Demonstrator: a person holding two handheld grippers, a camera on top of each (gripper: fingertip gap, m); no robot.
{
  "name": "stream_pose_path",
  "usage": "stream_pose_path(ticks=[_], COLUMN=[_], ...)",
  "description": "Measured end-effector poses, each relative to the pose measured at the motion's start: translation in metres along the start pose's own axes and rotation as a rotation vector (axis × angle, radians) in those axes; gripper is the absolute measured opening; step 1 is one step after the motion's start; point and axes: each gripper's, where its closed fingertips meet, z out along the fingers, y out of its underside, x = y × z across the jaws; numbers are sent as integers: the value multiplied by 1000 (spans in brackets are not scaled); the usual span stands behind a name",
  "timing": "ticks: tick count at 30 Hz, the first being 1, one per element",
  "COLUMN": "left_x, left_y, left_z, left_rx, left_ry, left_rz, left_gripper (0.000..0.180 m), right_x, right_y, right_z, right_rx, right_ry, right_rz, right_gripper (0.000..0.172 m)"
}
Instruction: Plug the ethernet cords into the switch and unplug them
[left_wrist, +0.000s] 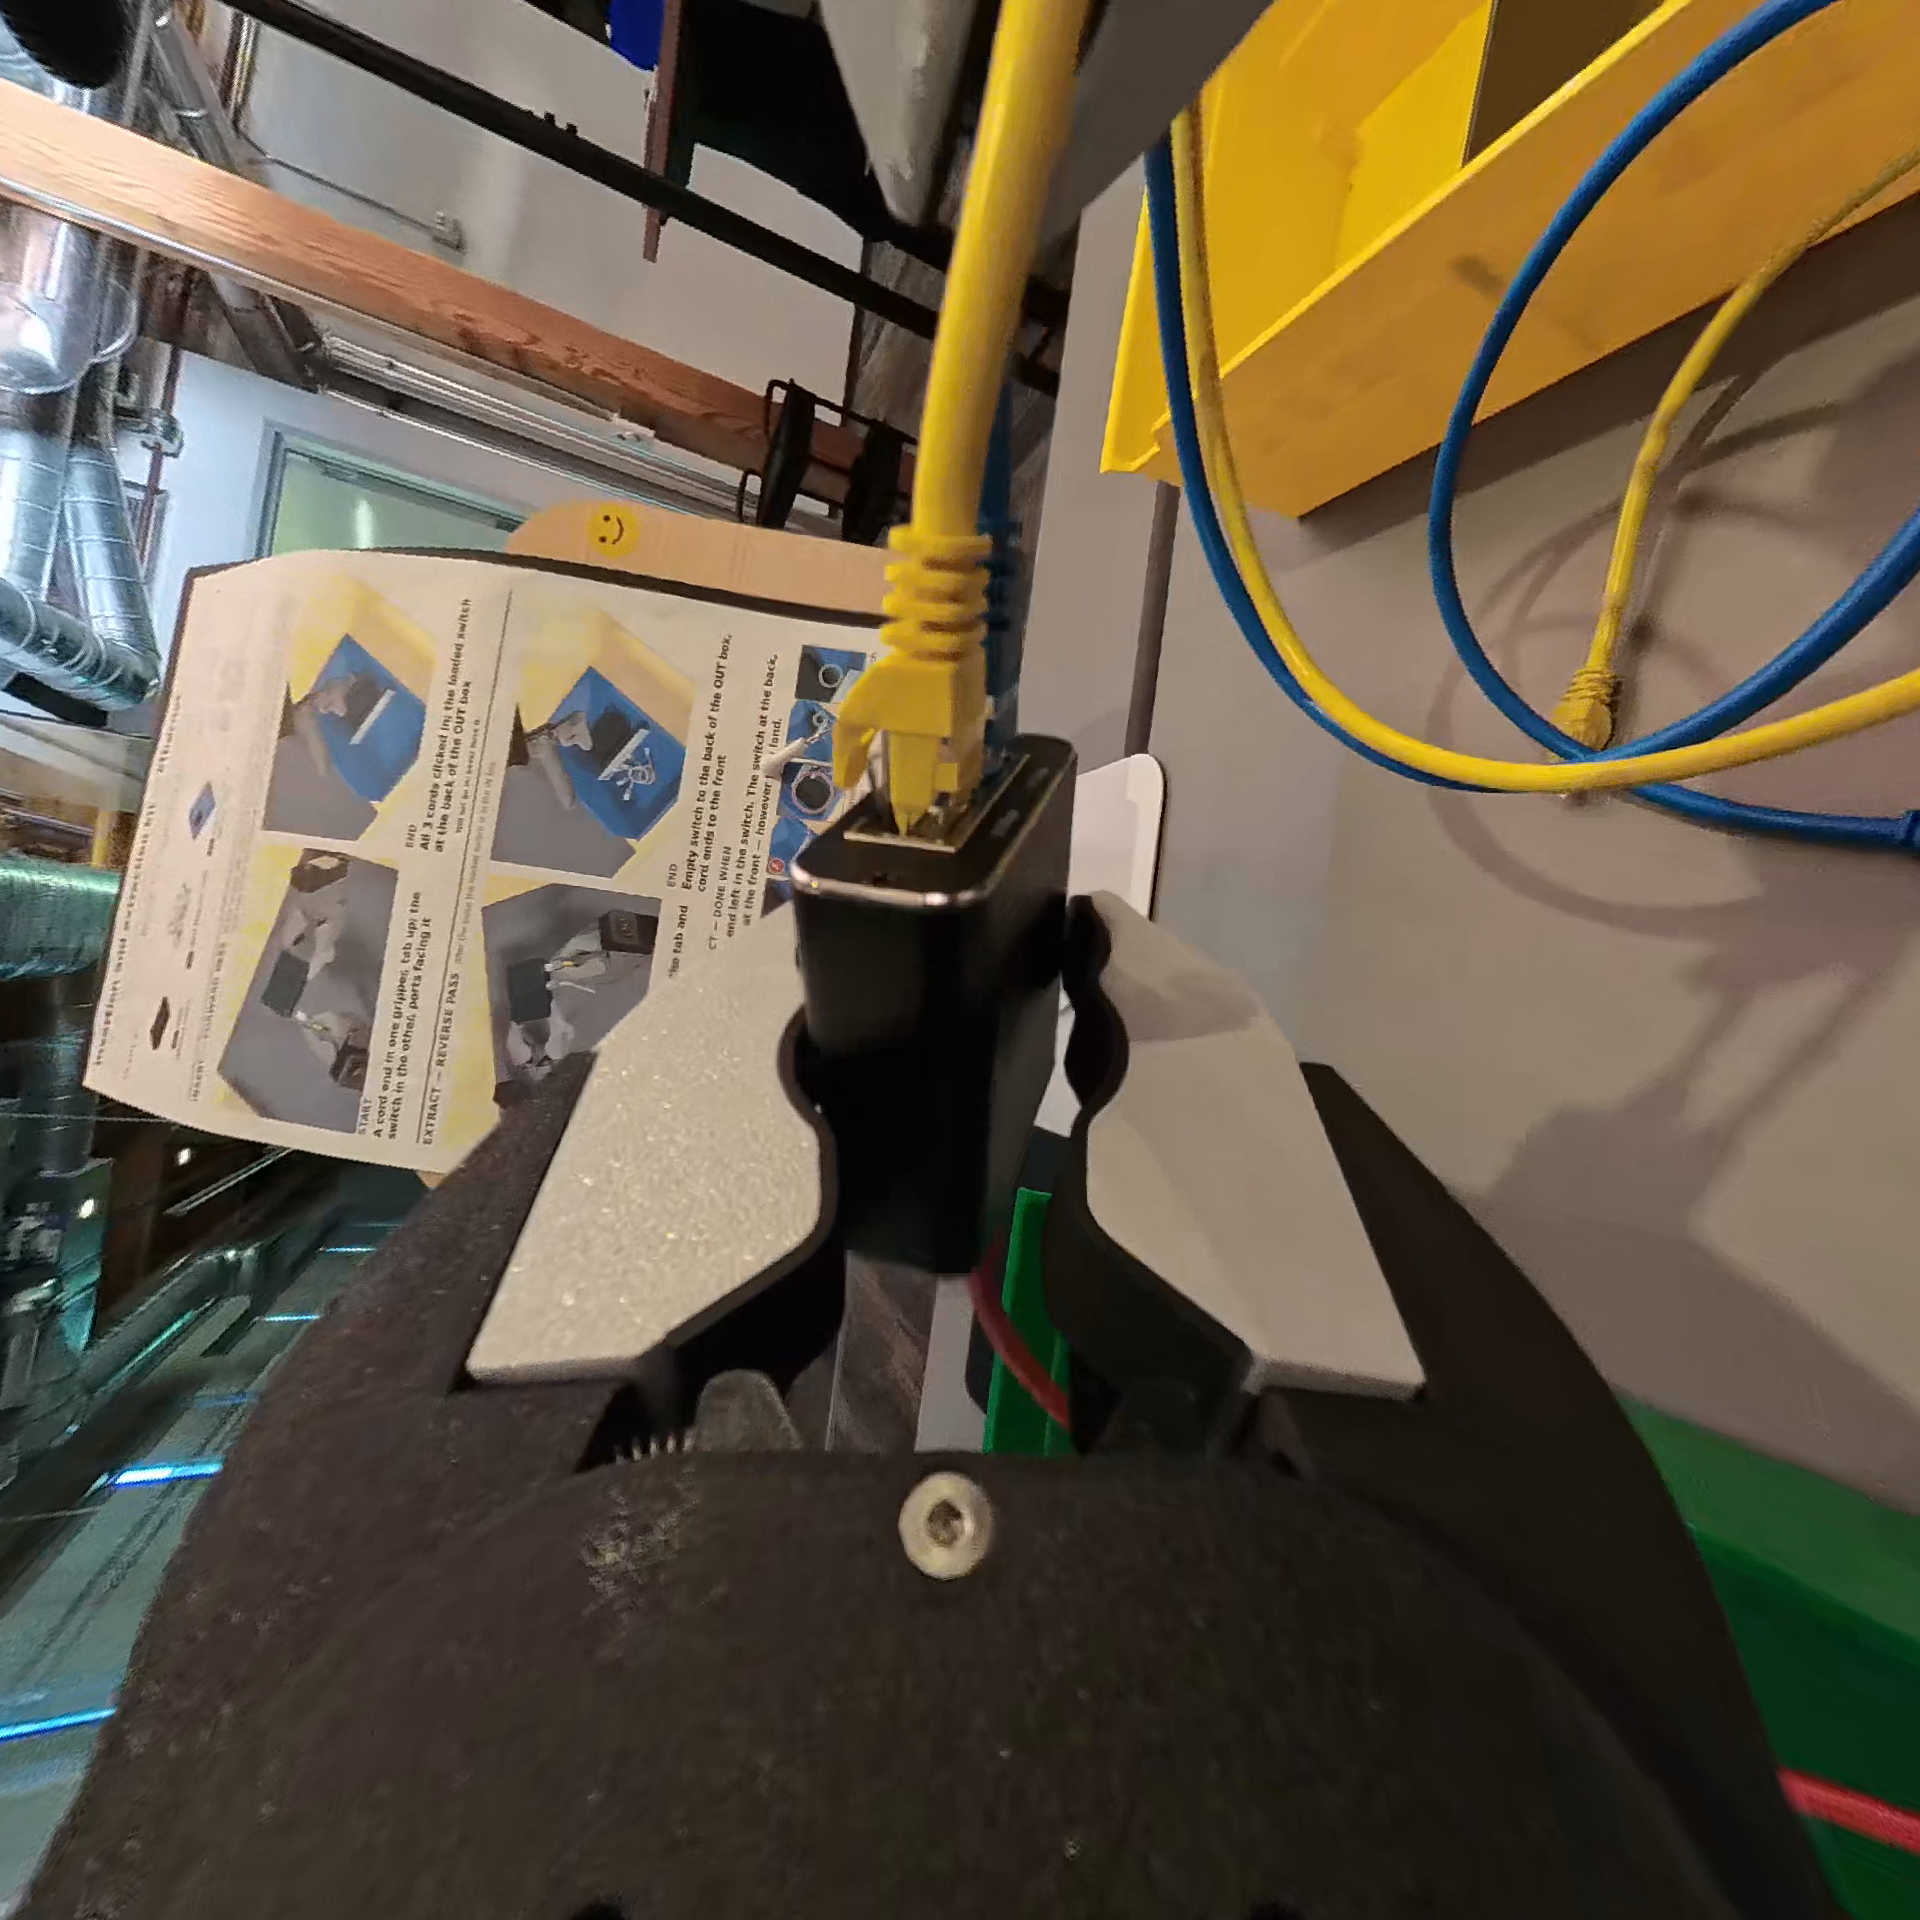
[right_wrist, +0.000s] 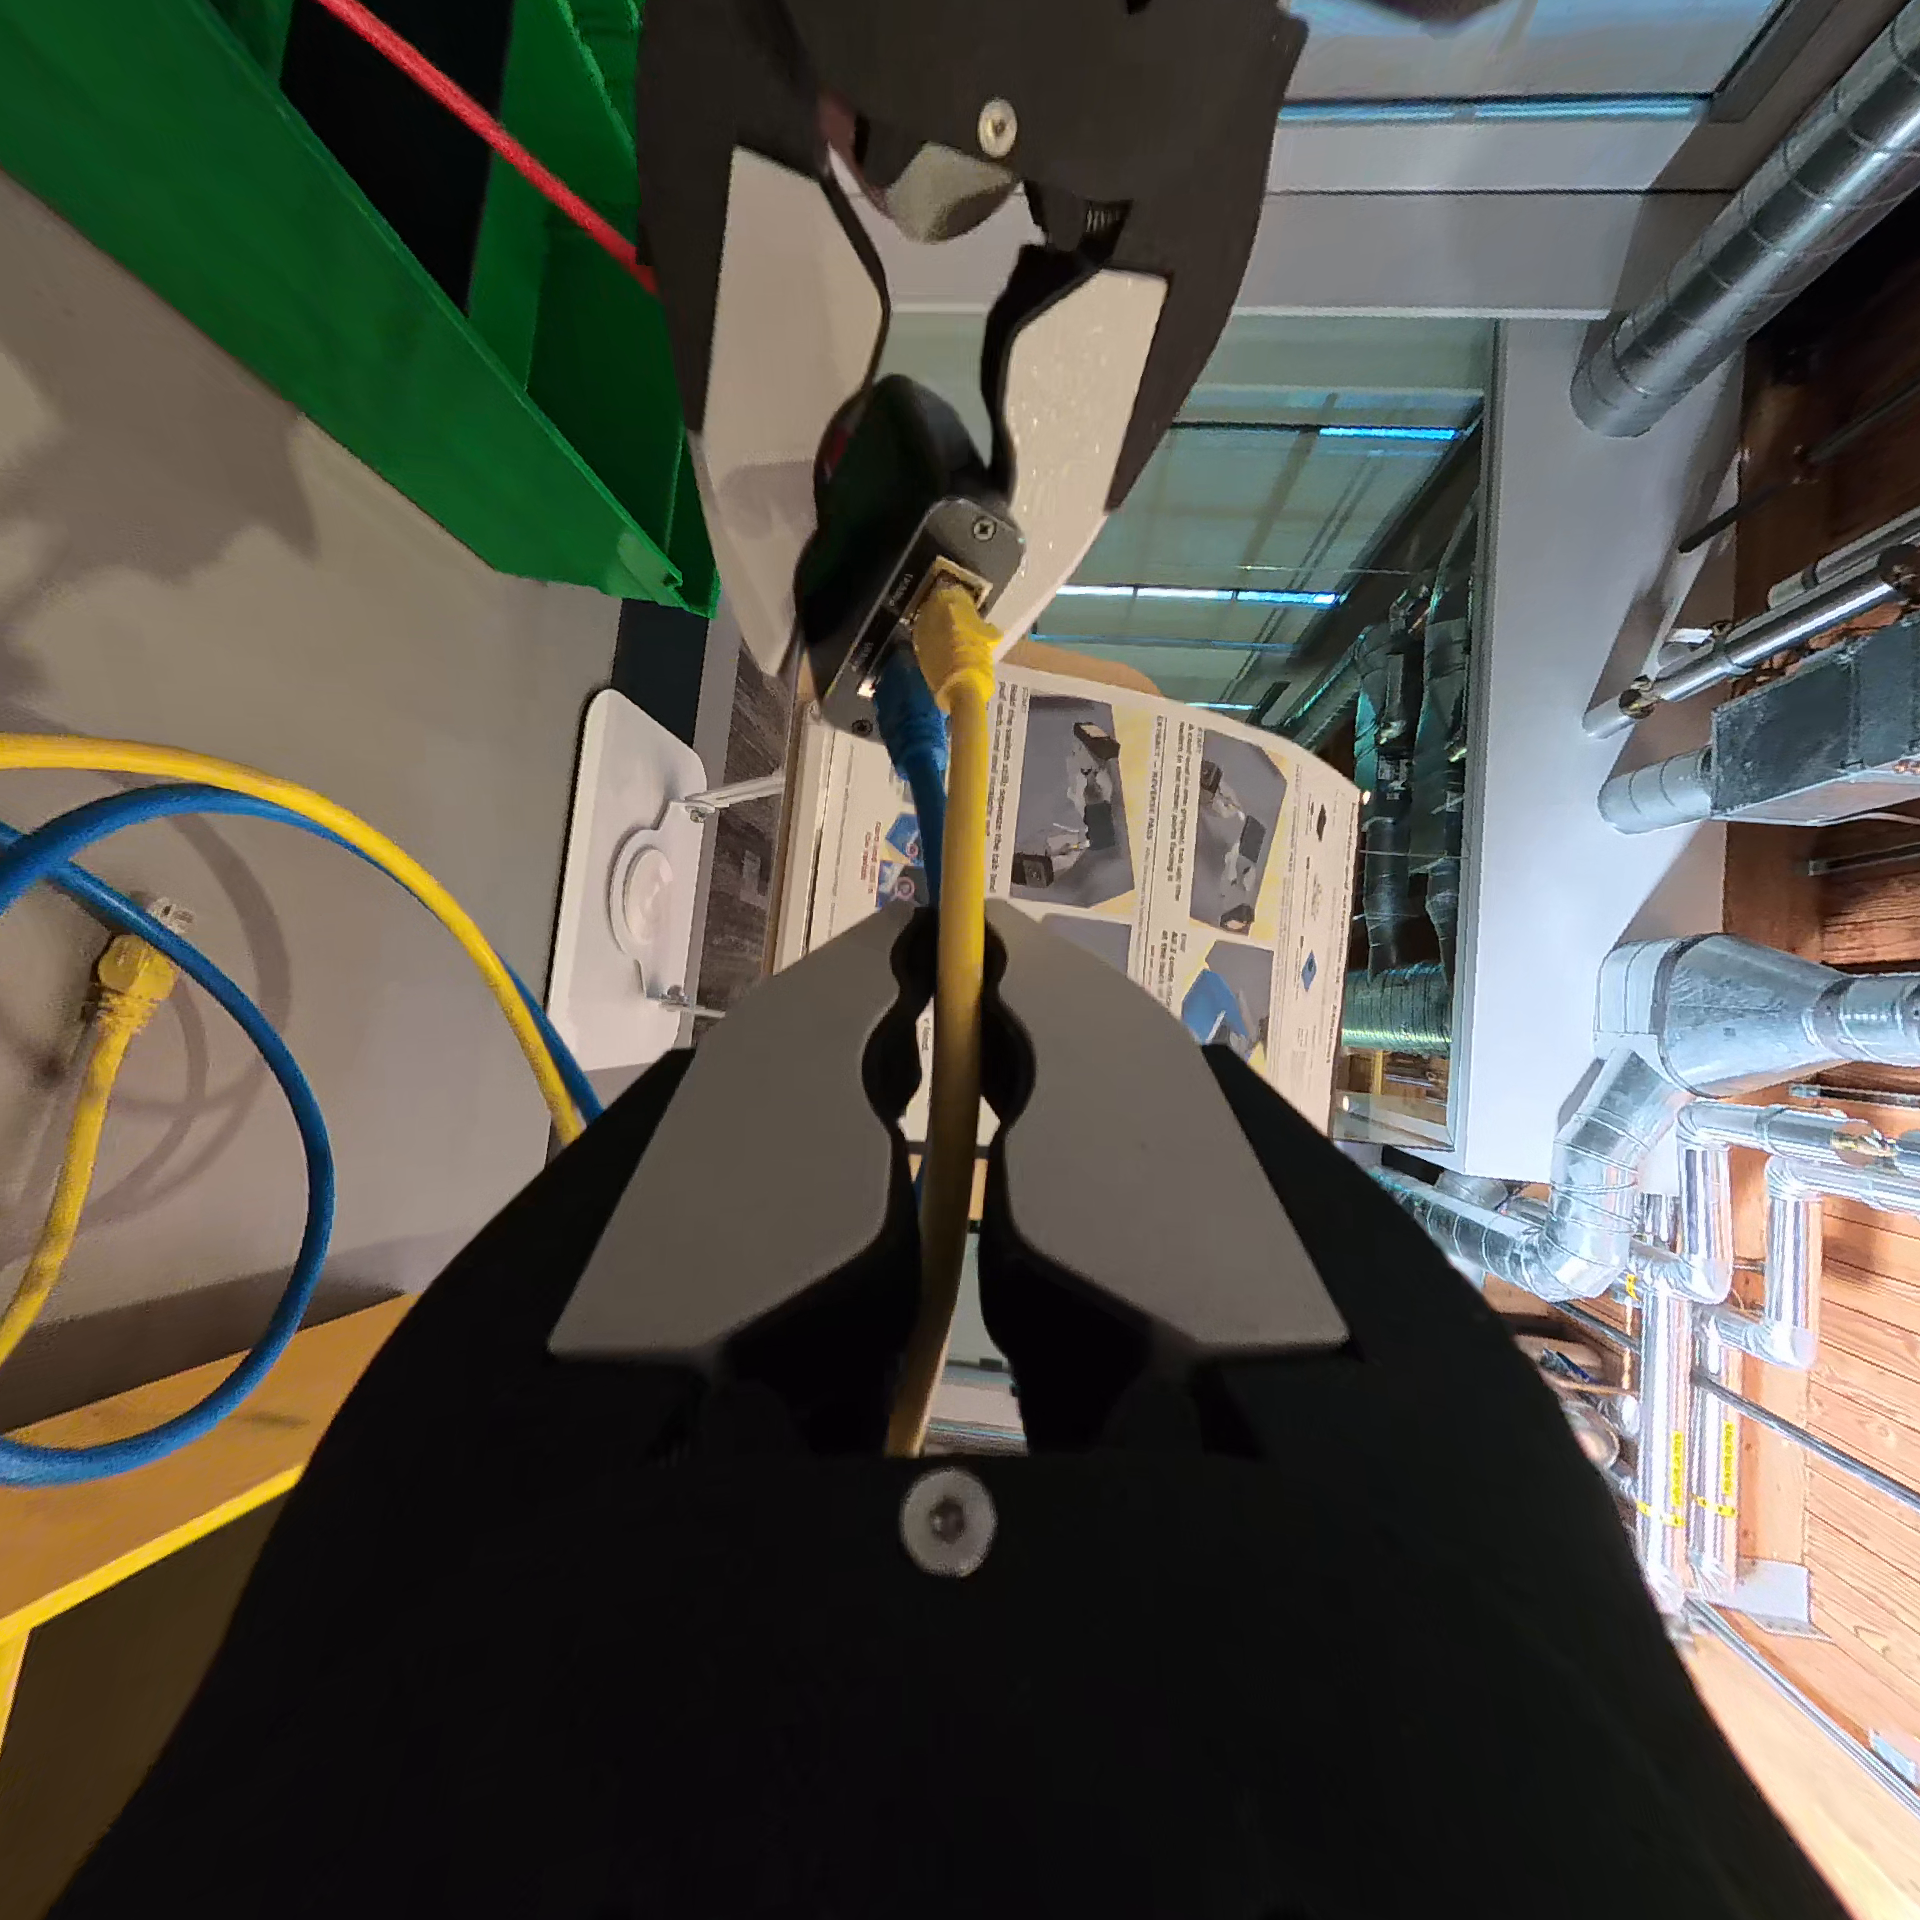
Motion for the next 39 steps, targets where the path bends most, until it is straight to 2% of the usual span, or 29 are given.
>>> stream_pose_path(ticks=[2,7,9,12,16,18,21,25,29,34,35,36,39], left_x=[5,11,10,12,10,13,17,22,23,21,21,22,25], left_y=[0,-1,-4,-19,-20,-22,-25,-29,-30,-28,-27,-27,-31], left_z=[-2,-5,-5,-6,0,2,0,-4,-2,4,5,5,2], left_rx=[-11,-21,7,104,129,153,197,251,240,208,200,203,228], left_ry=[35,120,144,167,129,138,162,190,145,107,101,100,124], left_rz=[-11,-47,-77,-128,-127,-145,-179,-201,-174,-165,-160,-157,-159], left_gripper=[42,29,28,42,36,38,28,27,41,51,50,38,30], right_x=[0,2,4,4,4,4,3,3,3,2,2,2,1], right_y=[5,3,4,6,5,5,5,4,0,-7,-8,-7,-4], right_z=[-1,-4,-5,-7,-8,-9,-10,-12,-14,-17,-17,-17,-17], right_rx=[-19,-19,-13,-9,-1,-3,4,15,17,54,55,50,54], right_ry=[0,17,24,25,27,22,24,24,25,34,33,29,27], right_rz=[-5,-25,-15,-12,-18,-18,-27,-33,-57,-70,-73,-73,-67], right_gripper=[7,7,7,7,7,8,9,8,8,8,8,8,8])
